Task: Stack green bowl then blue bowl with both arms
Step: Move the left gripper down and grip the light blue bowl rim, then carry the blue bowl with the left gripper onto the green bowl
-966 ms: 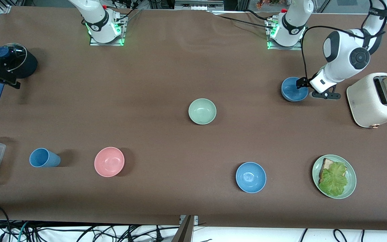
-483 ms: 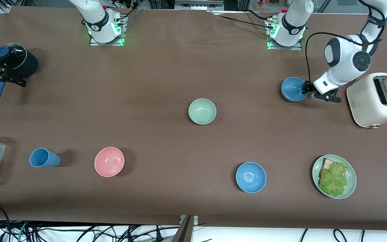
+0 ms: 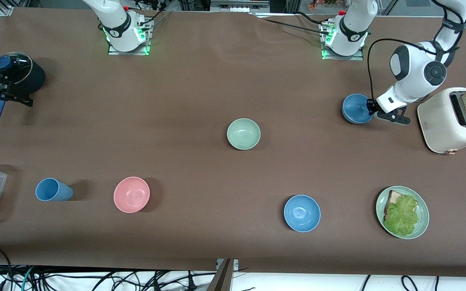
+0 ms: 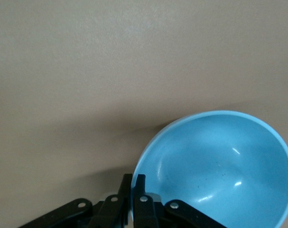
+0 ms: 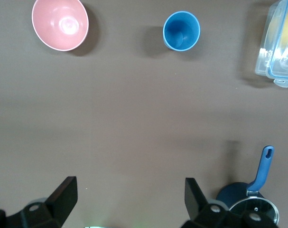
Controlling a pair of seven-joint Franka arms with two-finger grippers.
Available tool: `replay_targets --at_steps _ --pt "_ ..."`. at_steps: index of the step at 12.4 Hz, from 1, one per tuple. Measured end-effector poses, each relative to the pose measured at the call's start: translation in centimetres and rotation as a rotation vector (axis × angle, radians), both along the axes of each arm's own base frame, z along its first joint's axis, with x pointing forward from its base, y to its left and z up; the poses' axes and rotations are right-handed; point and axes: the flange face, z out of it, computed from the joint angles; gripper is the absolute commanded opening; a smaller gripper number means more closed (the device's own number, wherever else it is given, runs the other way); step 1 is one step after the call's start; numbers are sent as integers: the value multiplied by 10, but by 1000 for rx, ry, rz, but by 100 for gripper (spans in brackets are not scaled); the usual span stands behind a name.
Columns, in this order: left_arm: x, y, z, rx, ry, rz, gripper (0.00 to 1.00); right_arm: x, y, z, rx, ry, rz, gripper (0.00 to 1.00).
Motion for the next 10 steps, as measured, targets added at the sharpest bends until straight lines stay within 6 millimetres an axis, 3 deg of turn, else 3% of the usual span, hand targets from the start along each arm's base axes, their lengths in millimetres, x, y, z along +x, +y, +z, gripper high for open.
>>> replay_targets --at_steps 4,6,8,10 --pt "1 -2 1 -2 11 -5 0 5 1 -7 0 4 3 100" --pt "7 -7 11 -10 61 -18 0 6 5 -6 0 -8 11 100" --pt "30 -17 44 -26 126 -33 0 8 11 -5 0 -20 22 100" --pt "63 -44 94 -64 143 -34 0 9 14 -5 0 -25 27 100"
